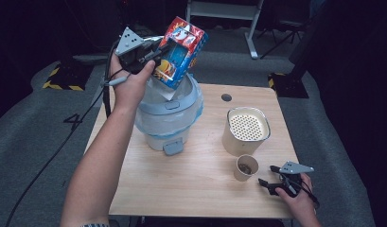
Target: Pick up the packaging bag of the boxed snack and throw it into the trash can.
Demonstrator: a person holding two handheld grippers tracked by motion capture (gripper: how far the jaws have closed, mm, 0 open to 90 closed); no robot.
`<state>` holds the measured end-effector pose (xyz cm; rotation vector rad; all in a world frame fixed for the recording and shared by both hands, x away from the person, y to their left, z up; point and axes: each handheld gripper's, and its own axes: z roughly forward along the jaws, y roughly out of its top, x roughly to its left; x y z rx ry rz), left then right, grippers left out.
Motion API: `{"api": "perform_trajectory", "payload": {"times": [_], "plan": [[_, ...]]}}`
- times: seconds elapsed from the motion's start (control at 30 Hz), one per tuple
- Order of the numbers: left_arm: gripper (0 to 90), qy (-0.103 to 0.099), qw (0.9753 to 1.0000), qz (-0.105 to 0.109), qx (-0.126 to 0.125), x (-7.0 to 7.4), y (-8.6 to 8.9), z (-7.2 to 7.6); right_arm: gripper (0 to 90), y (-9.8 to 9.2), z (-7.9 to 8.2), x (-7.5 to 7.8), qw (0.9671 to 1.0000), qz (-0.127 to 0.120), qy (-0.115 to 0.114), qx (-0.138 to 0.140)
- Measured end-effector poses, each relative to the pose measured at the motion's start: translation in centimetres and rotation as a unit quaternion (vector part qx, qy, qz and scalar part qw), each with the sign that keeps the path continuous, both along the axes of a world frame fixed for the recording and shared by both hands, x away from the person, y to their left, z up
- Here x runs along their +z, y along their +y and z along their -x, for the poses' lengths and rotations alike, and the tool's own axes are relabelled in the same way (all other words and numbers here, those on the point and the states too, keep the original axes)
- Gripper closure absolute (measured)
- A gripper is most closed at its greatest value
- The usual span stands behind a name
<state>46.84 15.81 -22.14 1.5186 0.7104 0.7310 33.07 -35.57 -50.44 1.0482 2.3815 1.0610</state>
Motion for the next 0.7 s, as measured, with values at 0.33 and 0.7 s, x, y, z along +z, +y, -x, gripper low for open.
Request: {"api": "perform_trajectory", "payload": {"times": [0.33, 0.7], "plan": [[73.9, 0.016, 0.9997, 0.002, 0.02, -1.0, 0.1, -1.7, 20.8, 0.0, 0.0, 0.0, 1.0, 0.0, 0.001, 0.0], [70.4, 0.037, 0.999, -0.008, 0.023, -1.5, -0.1, -2.4, 20.8, 0.0, 0.0, 0.0, 1.0, -0.001, 0.001, -0.001]]}}
